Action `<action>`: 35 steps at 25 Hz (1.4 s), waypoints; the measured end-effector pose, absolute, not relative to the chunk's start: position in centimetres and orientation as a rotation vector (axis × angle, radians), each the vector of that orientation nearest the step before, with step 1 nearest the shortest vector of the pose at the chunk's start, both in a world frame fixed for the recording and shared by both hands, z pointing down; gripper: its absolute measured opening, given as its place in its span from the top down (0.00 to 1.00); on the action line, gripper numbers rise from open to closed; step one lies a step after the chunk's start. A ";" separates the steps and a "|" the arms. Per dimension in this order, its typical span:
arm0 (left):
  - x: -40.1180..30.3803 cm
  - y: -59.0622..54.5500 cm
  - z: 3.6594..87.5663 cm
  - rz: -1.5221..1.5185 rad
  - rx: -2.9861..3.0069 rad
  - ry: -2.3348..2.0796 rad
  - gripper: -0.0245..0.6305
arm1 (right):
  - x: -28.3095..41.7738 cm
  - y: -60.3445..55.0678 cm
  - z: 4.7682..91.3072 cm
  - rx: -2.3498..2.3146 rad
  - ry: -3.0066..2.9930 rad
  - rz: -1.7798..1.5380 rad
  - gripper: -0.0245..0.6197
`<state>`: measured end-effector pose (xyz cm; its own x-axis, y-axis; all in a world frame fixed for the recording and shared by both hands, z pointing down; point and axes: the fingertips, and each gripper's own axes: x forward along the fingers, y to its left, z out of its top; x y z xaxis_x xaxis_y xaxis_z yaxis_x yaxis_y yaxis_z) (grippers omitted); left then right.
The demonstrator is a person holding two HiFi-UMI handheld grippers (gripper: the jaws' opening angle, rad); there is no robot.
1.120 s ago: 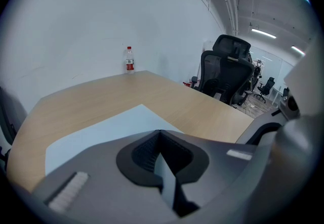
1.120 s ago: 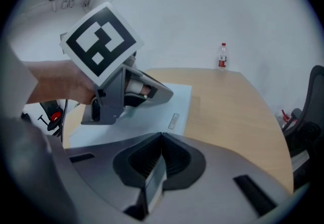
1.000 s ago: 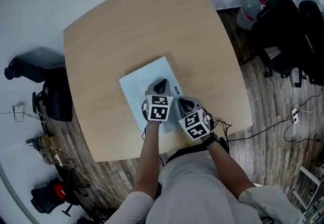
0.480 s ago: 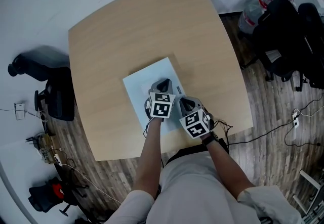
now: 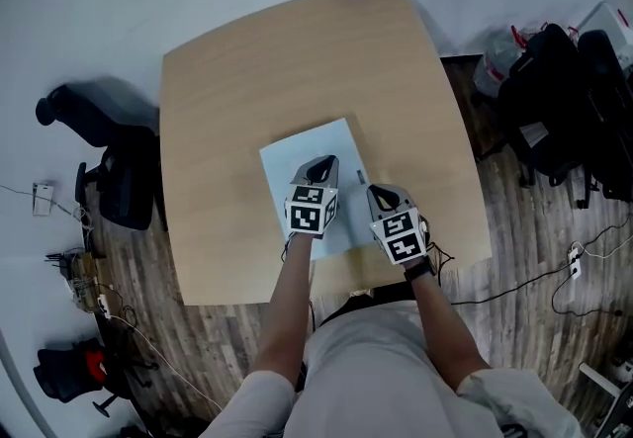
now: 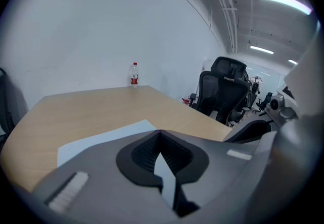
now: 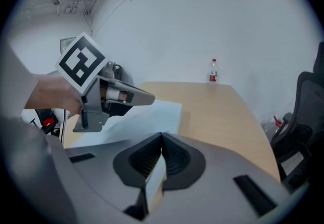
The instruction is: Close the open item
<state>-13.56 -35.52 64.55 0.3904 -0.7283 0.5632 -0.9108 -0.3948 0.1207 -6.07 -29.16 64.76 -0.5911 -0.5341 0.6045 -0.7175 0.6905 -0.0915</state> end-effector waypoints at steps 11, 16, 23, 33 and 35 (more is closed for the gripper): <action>-18.2 -30.7 52.9 0.366 2.283 -1.678 0.95 | -7.6 -28.8 52.2 1.092 -2.535 0.234 0.94; -20.2 -28.1 47.8 0.282 2.303 -1.787 0.95 | -8.8 -27.8 46.0 1.146 -2.640 0.147 0.94; -22.2 -23.8 42.0 0.177 2.321 -1.937 0.95 | -10.3 -24.9 41.1 1.212 -2.722 0.096 0.94; -23.3 -19.5 38.3 0.080 2.294 -2.135 0.95 | -11.9 -22.0 37.8 1.238 -2.773 -0.043 0.94; -23.5 -19.0 38.4 0.057 2.289 -2.147 0.95 | -12.2 -21.6 37.6 1.234 -2.774 -0.054 0.94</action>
<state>-23.50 -19.00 38.37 0.0640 -0.9975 0.0285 -0.9976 -0.0646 -0.0229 -12.17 -21.65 37.60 -0.6652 -0.7422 0.0811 -0.7385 0.6701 0.0752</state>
